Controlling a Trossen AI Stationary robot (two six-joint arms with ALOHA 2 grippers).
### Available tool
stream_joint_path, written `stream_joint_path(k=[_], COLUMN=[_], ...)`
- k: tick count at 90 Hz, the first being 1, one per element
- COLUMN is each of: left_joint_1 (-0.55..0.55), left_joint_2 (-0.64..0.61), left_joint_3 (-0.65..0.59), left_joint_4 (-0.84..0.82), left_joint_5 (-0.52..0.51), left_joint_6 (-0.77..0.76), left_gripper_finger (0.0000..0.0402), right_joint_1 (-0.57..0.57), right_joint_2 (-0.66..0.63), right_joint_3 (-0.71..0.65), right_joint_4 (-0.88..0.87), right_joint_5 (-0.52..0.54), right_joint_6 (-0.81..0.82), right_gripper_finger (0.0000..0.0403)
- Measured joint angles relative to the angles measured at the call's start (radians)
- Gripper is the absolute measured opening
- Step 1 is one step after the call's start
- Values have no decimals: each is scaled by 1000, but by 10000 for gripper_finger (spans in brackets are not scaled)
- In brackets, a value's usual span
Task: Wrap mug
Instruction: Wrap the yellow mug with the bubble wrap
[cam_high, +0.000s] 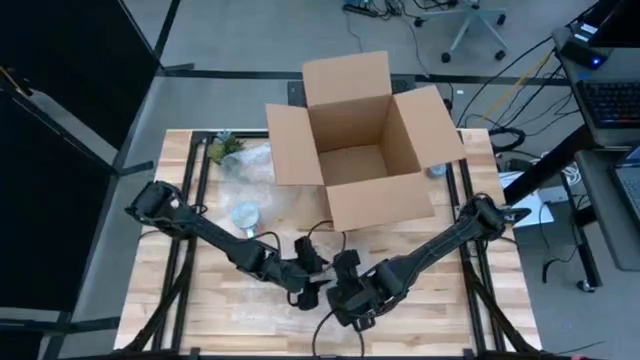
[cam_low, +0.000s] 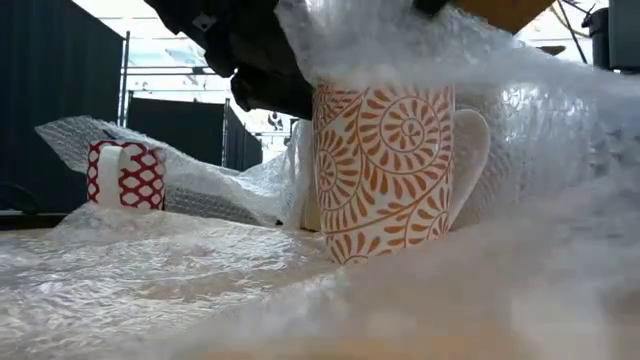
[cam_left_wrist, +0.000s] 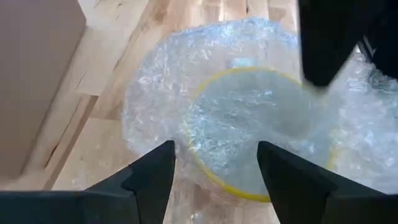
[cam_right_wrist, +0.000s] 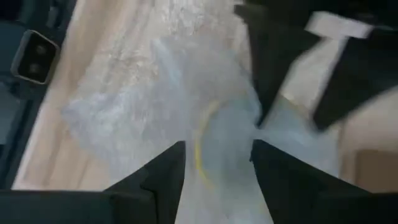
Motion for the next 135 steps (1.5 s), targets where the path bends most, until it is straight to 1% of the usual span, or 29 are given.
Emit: stream_joint_path(k=[15,34,53,68,84,100,105,111,120,125,135], left_joint_1=[0,0,0,1,2,-14,-28,-47,-72,-75,-74], left_joint_2=[0,0,1,1,-7,-67,-89,-108,-107,-96,-61], left_joint_3=[-1,-2,-2,-3,-3,34,42,42,38,32,25], left_joint_4=[0,-2,12,19,12,-123,-137,-172,-172,-134,-67], left_joint_5=[0,0,4,8,23,68,76,59,-7,-27,-28], left_joint_6=[-2,-5,-6,-4,-5,-3,-4,-3,8,27,87], left_gripper_finger=[219,219,219,219,219,219,219,219,219,219,219], right_joint_1=[7,16,0,-13,-27,-28,-27,-27,-27,-27,-27], right_joint_2=[-13,30,115,175,203,203,203,203,203,203,203], right_joint_3=[-8,-104,-117,-115,-116,-117,-117,-117,-118,-118,-118], right_joint_4=[-102,104,123,177,214,208,204,201,199,199,201], right_joint_5=[4,-8,10,15,1,-9,-9,-9,-8,-8,-7], right_joint_6=[41,12,24,-13,-22,-19,-16,-16,-16,-17,-19], right_gripper_finger=[171,171,171,171,171,171,171,171,171,171,171])
